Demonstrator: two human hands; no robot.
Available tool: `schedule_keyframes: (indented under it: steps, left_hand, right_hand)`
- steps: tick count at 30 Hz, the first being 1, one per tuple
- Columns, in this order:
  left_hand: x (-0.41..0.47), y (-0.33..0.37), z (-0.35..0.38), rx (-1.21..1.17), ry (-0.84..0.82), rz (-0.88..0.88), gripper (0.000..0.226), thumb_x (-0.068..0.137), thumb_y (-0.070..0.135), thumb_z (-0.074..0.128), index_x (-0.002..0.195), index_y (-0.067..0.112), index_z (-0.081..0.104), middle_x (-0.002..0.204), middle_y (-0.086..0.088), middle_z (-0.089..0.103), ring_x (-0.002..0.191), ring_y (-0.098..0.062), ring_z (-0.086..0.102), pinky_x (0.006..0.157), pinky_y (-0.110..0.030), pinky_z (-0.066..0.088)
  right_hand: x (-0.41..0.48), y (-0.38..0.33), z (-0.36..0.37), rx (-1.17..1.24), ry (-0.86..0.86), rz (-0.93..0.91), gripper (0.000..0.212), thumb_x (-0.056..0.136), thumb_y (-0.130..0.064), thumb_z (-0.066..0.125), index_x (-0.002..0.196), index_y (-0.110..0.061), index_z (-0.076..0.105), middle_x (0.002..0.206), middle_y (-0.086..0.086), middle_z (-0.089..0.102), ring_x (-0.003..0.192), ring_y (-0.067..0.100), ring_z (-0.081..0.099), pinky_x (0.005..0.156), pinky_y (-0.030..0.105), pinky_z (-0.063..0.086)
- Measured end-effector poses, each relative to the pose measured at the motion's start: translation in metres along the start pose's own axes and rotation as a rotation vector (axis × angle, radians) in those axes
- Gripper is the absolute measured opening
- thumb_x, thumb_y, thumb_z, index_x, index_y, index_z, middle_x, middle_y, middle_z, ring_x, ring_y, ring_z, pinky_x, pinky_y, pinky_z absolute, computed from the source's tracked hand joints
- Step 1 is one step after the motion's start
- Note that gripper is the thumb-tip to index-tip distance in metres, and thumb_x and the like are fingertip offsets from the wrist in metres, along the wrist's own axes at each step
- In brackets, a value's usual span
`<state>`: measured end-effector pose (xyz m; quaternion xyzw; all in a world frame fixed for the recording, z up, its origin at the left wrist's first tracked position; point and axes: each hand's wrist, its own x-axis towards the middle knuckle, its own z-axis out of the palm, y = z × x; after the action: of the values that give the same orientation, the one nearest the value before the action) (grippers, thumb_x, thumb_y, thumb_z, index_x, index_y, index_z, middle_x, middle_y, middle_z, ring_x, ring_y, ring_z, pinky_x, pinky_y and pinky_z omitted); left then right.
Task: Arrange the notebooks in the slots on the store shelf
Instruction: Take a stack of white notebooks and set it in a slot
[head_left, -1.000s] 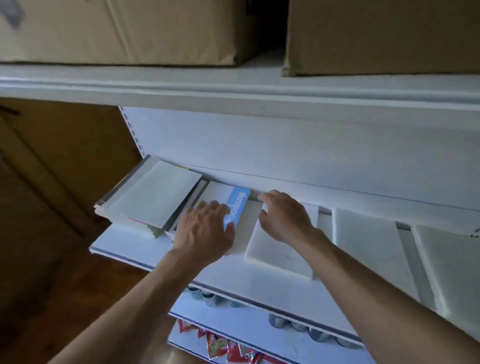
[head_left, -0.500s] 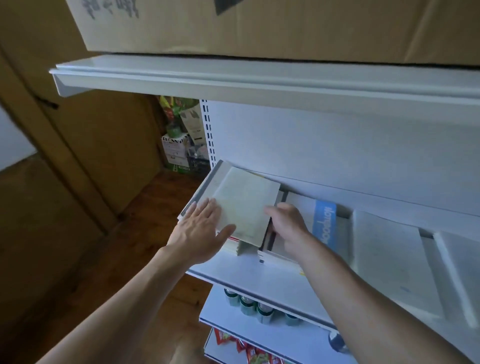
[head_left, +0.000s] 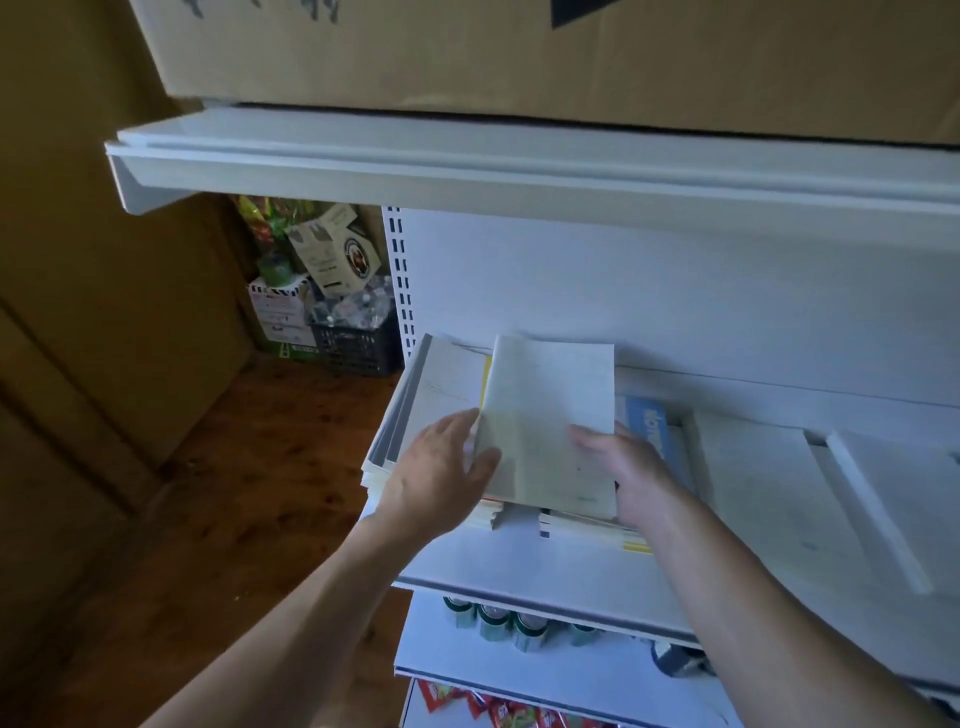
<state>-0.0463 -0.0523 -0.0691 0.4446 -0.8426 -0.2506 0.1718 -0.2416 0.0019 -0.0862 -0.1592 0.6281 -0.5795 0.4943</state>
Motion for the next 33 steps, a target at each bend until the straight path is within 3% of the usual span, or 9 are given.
schedule_keyframes:
  steps: [5, 7, 11, 14, 16, 21, 25, 28, 33]
  left_hand:
    - [0.011, 0.017, -0.003, -0.632, -0.099, -0.223, 0.032, 0.099, 0.027, 0.052, 0.131, 0.024, 0.051, 0.110, 0.002, 0.066, 0.096, -0.016, 0.064, 0.078, -0.032, 0.057]
    - [0.013, 0.026, -0.002, -0.800, -0.103, -0.264, 0.020, 0.098, 0.014, 0.051, 0.113, 0.021, 0.062, 0.099, 0.000, 0.069, 0.085, -0.015, 0.065, 0.072, -0.028, 0.056]
    - [0.019, 0.040, 0.011, -0.889, -0.071, -0.249, 0.023, 0.094, 0.006, 0.053, 0.096, 0.023, 0.068, 0.089, -0.002, 0.071, 0.077, -0.018, 0.065, 0.071, -0.029, 0.055]
    - [0.021, 0.053, 0.024, -0.954, -0.083, -0.268, 0.022, 0.093, 0.005, 0.055, 0.092, 0.022, 0.071, 0.082, 0.003, 0.071, 0.077, -0.017, 0.064, 0.075, -0.032, 0.054]
    - [0.024, 0.064, 0.034, -0.980, -0.096, -0.277, 0.021, 0.092, 0.007, 0.056, 0.092, 0.020, 0.072, 0.082, 0.004, 0.071, 0.078, -0.018, 0.062, 0.078, -0.036, 0.053]
    - [0.029, 0.092, 0.064, -1.118, -0.125, -0.313, 0.021, 0.094, 0.010, 0.056, 0.108, 0.016, 0.070, 0.102, -0.005, 0.071, 0.086, -0.019, 0.064, 0.080, -0.034, 0.053]
    - [0.022, 0.122, 0.089, -1.177, -0.335, -0.287, 0.025, 0.096, 0.006, 0.049, 0.112, 0.017, 0.065, 0.107, -0.006, 0.070, 0.090, -0.022, 0.065, 0.087, -0.040, 0.054]
    - [0.018, 0.148, 0.108, -1.187, -0.447, -0.262, 0.034, 0.094, -0.001, 0.043, 0.117, 0.014, 0.063, 0.106, -0.007, 0.069, 0.087, -0.024, 0.064, 0.080, -0.035, 0.055]
    - [0.011, 0.195, 0.151, -1.165, -0.450, -0.258, 0.035, 0.095, -0.003, 0.043, 0.115, 0.016, 0.063, 0.097, -0.005, 0.069, 0.085, -0.022, 0.065, 0.069, -0.028, 0.056]
  right_hand:
    - [-0.008, -0.003, -0.006, 0.042, -0.035, -0.075, 0.025, 0.087, -0.009, 0.063, 0.112, -0.013, 0.067, 0.104, 0.010, 0.073, 0.083, 0.024, 0.069, 0.069, 0.031, 0.055]
    - [-0.011, -0.007, -0.013, 0.035, -0.019, -0.112, 0.025, 0.087, -0.010, 0.063, 0.111, -0.014, 0.068, 0.101, 0.005, 0.074, 0.081, 0.019, 0.069, 0.068, 0.028, 0.054]
    - [-0.015, -0.012, -0.030, 0.017, 0.028, -0.147, 0.020, 0.087, -0.012, 0.064, 0.106, -0.014, 0.071, 0.100, 0.005, 0.074, 0.088, 0.023, 0.068, 0.088, 0.038, 0.051]
    - [-0.022, -0.016, -0.046, 0.044, 0.061, -0.160, 0.009, 0.087, -0.012, 0.065, 0.093, -0.015, 0.071, 0.091, 0.004, 0.074, 0.080, 0.021, 0.069, 0.078, 0.035, 0.054]
    - [-0.027, -0.017, -0.060, 0.064, 0.088, -0.172, 0.011, 0.087, -0.014, 0.066, 0.097, -0.013, 0.071, 0.091, 0.006, 0.074, 0.076, 0.020, 0.070, 0.070, 0.031, 0.056]
    - [-0.041, -0.015, -0.101, 0.021, 0.163, -0.202, 0.016, 0.091, -0.022, 0.062, 0.105, -0.013, 0.066, 0.098, 0.004, 0.072, 0.086, 0.019, 0.066, 0.068, 0.029, 0.049]
    - [-0.054, -0.006, -0.140, -0.032, 0.323, -0.228, 0.009, 0.093, -0.016, 0.058, 0.099, -0.021, 0.062, 0.098, -0.003, 0.068, 0.090, 0.014, 0.061, 0.075, 0.033, 0.044]
    - [-0.065, -0.001, -0.173, -0.040, 0.436, -0.246, 0.014, 0.093, -0.016, 0.057, 0.105, -0.024, 0.061, 0.103, -0.001, 0.068, 0.094, 0.019, 0.062, 0.082, 0.038, 0.043]
    - [-0.082, 0.000, -0.234, -0.057, 0.516, -0.280, 0.020, 0.094, -0.020, 0.058, 0.113, -0.024, 0.060, 0.111, 0.003, 0.068, 0.102, 0.024, 0.064, 0.080, 0.037, 0.046]
